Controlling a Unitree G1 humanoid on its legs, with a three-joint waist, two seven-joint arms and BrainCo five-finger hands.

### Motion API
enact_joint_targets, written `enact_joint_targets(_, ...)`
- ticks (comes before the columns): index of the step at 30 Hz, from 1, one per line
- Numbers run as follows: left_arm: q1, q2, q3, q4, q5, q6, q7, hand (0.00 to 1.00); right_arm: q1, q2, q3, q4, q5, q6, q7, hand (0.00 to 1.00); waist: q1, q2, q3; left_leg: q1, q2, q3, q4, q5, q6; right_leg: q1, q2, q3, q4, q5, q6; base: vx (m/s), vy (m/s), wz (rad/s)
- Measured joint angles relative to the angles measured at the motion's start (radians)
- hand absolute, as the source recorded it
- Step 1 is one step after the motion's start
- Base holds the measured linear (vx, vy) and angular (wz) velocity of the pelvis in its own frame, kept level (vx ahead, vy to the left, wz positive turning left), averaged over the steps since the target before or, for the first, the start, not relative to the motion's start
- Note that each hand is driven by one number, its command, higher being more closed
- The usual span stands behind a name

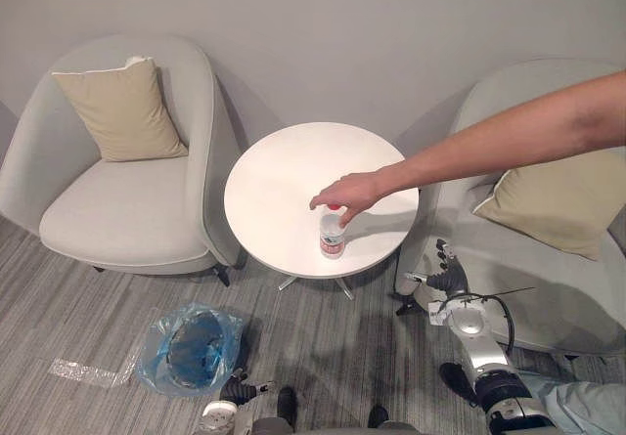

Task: Gather rubbish on tea table into small bin, then transfer packed bag to large trash can.

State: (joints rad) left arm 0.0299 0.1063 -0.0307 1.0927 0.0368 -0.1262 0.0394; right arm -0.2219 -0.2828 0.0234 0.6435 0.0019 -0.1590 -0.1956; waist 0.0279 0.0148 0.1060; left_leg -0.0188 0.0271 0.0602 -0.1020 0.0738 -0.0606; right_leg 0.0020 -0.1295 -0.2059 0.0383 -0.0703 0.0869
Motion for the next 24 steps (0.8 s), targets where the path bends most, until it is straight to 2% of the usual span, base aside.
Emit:
enact_joint_targets(13,0.0,0.009,-0.03,-0.018,0.002,-0.015,-0.002,0.0,-0.043,-0.049,0.097,-0.003,-0.004,-0.013,0.048,0.0,0.002,-0.005,0.016,-0.003,-0.005,-0.027,0.0,-0.003,0.002,0.018,-0.001,0.001,-0.006,0.001,0.0,0.04,-0.001,0.05)
enact_joint_targets(15,0.0,0.009,-0.036,-0.02,0.002,-0.017,-0.002,0.0,-0.043,-0.074,0.149,-0.008,-0.027,-0.015,0.065,0.0,0.004,-0.003,0.018,-0.003,-0.006,-0.027,0.0,-0.003,0.002,0.017,-0.003,0.002,-0.005,0.001,0.0,-0.05,0.006,-0.01)
enact_joint_targets(24,0.0,0.009,-0.038,-0.028,0.002,-0.031,-0.002,0.0,-0.086,-0.115,0.237,-0.043,-0.079,-0.029,0.08,0.0,0.009,0.006,0.034,-0.017,-0.015,-0.045,0.001,0.0,0.004,0.0,-0.013,-0.003,0.012,-0.011,0.011,-0.04,0.008,0.04)
